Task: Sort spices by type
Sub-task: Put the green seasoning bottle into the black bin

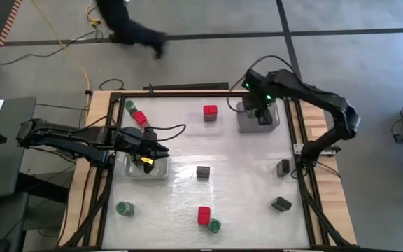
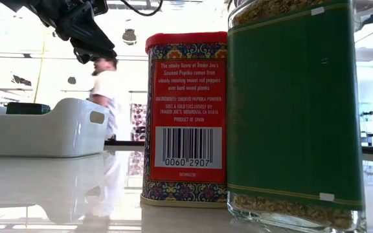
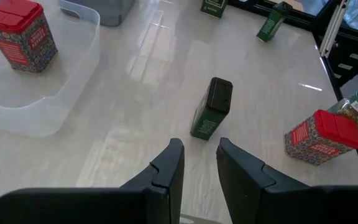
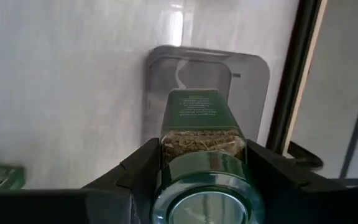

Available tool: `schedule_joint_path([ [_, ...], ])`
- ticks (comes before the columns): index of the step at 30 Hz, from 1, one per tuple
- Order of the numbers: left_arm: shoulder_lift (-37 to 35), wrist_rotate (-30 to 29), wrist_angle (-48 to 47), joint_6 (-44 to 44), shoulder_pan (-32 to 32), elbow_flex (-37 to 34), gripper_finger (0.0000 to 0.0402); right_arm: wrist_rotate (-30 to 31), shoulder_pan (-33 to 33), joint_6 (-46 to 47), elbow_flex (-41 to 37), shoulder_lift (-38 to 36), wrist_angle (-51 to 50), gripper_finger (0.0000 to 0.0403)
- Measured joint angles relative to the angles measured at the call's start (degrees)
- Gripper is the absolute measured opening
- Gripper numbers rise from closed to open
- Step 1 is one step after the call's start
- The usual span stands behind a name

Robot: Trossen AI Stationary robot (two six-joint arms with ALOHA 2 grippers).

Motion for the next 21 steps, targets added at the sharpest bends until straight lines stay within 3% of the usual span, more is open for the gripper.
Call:
schedule_joint_path([
  [3,0.02,0.00,0.00,0.49,0.00,0.00,0.0087,-3.70,-3.20,-0.36,0.13,2.93,0.54,0.0222],
  [10,0.02,-0.05,-0.02,3.14,0.00,0.00,0.0087,-5.89,-8.24,-1.08,0.11,8.97,3.63,0.0222],
  [21,0.00,-0.59,-0.02,4.47,0.00,0.00,0.0087,-5.75,-8.44,-1.54,0.11,17.85,4.91,0.0222],
])
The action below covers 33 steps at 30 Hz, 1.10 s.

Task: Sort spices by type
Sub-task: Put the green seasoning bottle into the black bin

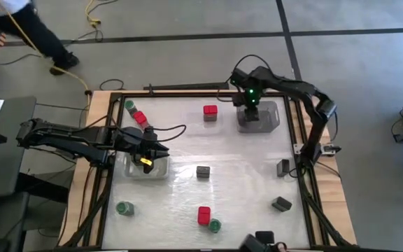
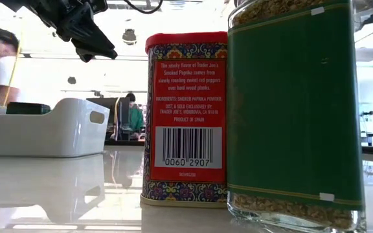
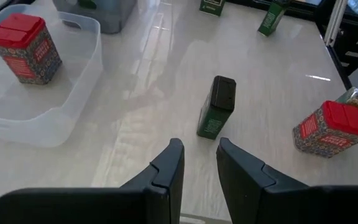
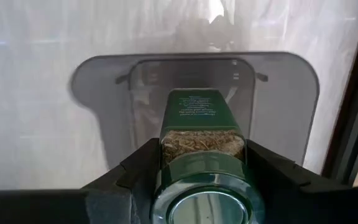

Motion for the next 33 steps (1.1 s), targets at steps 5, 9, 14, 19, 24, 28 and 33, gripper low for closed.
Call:
schedule_joint_path([
  [5,0.00,0.02,0.00,0.00,0.00,0.00,0.0087,2.16,-0.05,1.05,0.00,1.69,0.41,0.0222],
  [9,0.00,0.04,0.00,0.24,0.00,0.00,0.0087,2.21,-0.81,1.50,-0.02,2.25,1.55,0.0222],
  [14,0.00,-0.28,0.00,0.24,0.00,0.00,0.0087,2.24,-1.31,1.22,-0.02,2.21,2.15,0.0222],
  [19,0.00,-0.82,0.00,0.24,0.00,0.00,0.0087,3.12,-1.33,-0.02,-0.02,2.21,1.76,0.0222],
  [24,0.01,-0.98,0.00,0.19,0.00,0.00,0.0087,3.27,-1.68,0.00,-0.02,2.21,1.66,0.0233],
  [28,0.00,-1.09,0.00,0.13,0.00,0.00,0.0087,3.27,-2.03,0.02,-0.02,2.21,1.65,0.0228],
  [33,0.00,-1.11,0.00,0.04,0.00,0.00,0.0087,3.27,-2.05,0.00,-0.02,2.21,1.70,0.0239],
])
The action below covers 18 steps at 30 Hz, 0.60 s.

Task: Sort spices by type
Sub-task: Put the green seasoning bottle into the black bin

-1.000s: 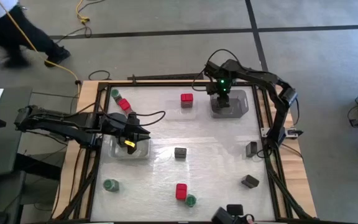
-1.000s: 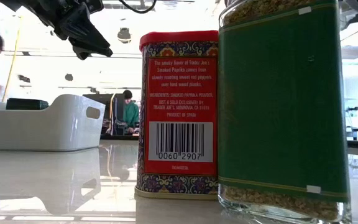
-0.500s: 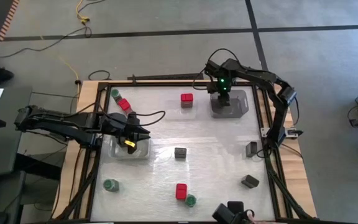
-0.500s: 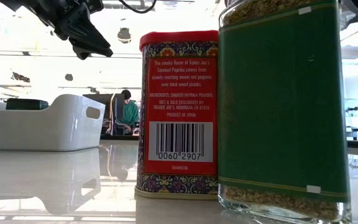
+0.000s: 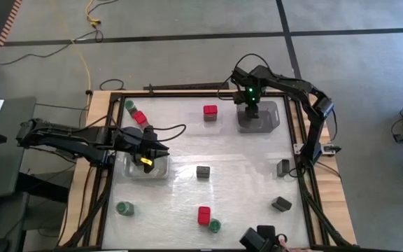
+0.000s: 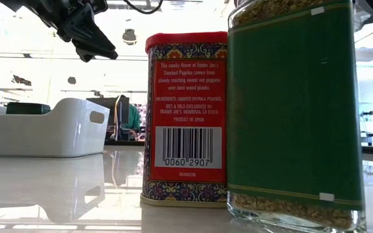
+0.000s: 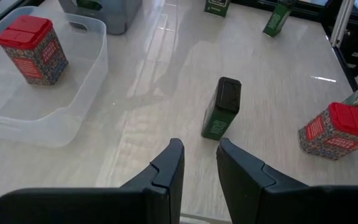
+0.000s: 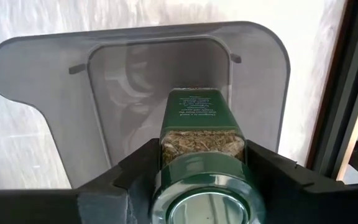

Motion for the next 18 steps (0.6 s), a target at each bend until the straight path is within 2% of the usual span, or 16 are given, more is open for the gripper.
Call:
schedule_joint_path([
  [18,0.00,-0.02,0.00,-0.04,0.00,0.00,0.0087,0.39,-0.40,-0.04,0.00,-0.04,0.90,0.0248],
])
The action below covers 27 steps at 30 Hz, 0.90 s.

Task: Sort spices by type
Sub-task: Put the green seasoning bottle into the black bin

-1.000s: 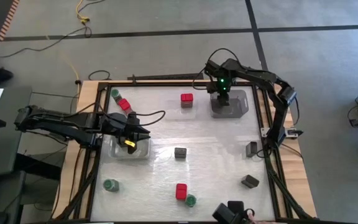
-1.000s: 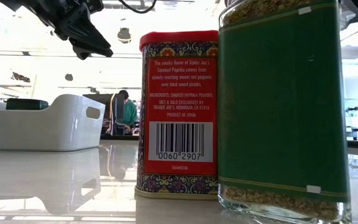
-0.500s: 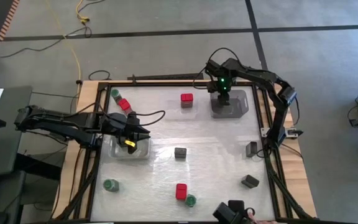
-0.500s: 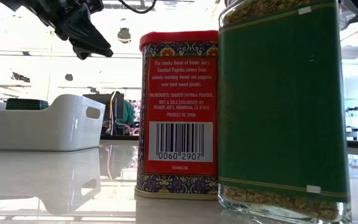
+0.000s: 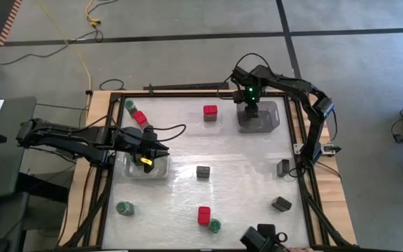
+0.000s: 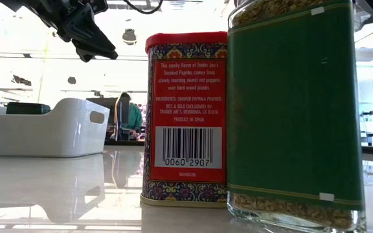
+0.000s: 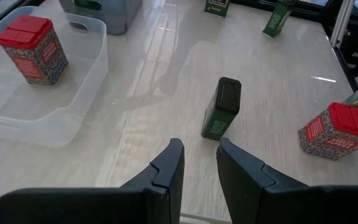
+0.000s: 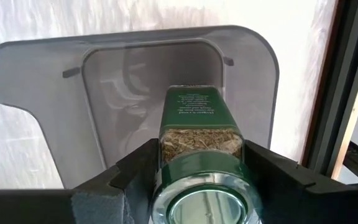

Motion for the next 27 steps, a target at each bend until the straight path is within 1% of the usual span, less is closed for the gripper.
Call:
schedule_joint_path([
  [10,0.00,-0.45,0.00,0.00,0.00,0.00,0.0086,0.76,0.00,-0.25,0.00,0.00,0.11,0.0248],
  [17,0.00,-2.04,0.00,0.16,0.00,0.00,0.0086,0.76,0.00,-0.40,0.00,0.00,0.14,0.0249],
  [27,0.00,-2.23,0.02,0.02,0.00,0.00,0.0086,0.76,0.00,-0.39,-0.02,0.00,-0.22,0.0249],
])
